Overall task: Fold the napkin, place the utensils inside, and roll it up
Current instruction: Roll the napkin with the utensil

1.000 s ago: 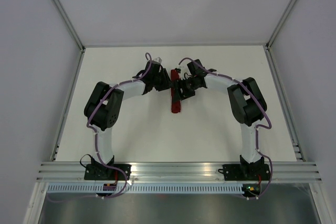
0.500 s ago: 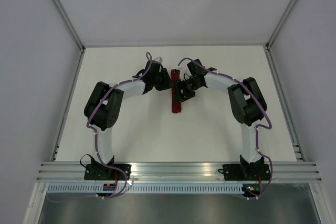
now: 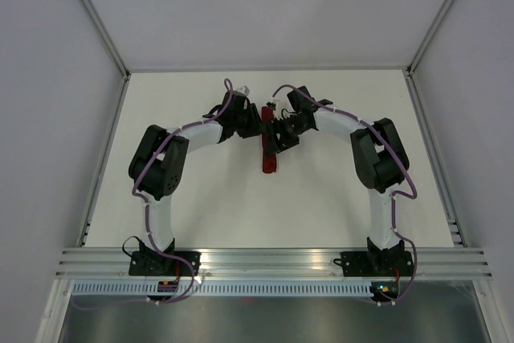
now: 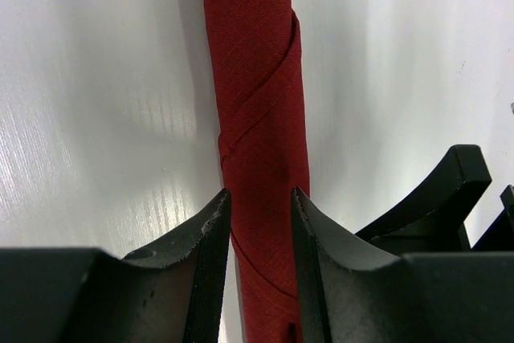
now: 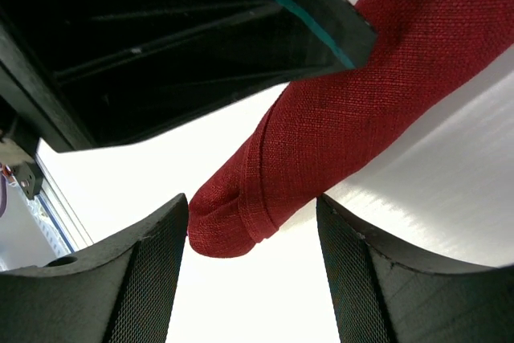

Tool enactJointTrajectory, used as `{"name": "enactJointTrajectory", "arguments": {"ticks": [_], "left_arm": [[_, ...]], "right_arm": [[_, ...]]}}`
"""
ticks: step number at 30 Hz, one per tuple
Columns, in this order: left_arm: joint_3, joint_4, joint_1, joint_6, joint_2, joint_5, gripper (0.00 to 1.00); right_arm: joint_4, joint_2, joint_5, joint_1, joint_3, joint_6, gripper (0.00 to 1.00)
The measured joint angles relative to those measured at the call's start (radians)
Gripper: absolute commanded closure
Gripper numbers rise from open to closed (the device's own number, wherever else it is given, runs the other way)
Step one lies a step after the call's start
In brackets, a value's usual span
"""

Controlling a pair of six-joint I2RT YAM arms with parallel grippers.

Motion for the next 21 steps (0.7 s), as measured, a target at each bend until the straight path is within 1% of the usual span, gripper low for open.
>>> {"name": "enactJointTrajectory", "arguments": {"ticks": [9, 14, 17, 19, 20, 21], "left_arm": [[0.000, -0.009, 0.006, 0.015, 0.000, 0.002, 0.59], [-0.001, -0.023, 0.029, 0.029, -0.013, 0.019, 0.59], [-0.028, -0.031, 0.050, 0.046, -0.065, 0.024, 0.58], [-0.062, -0.045, 0.065, 0.065, -0.128, 0.026, 0.56], [-0.091, -0.049, 0.072, 0.079, -0.184, 0.026, 0.54], [-0.099, -0.053, 0.078, 0.082, -0.201, 0.026, 0.54]], "right_arm": [[-0.021, -0.023, -0.001, -0.042, 0.000, -0.016, 0.29], [-0.032, -0.044, -0.003, -0.080, 0.000, -0.026, 0.29], [-0.037, -0.074, -0.006, -0.113, -0.002, -0.034, 0.29], [-0.040, -0.109, -0.008, -0.144, -0.007, -0.045, 0.29], [-0.040, -0.134, -0.008, -0.158, -0.014, -0.054, 0.29], [-0.040, -0.148, -0.009, -0.179, -0.019, -0.057, 0.29]]}}
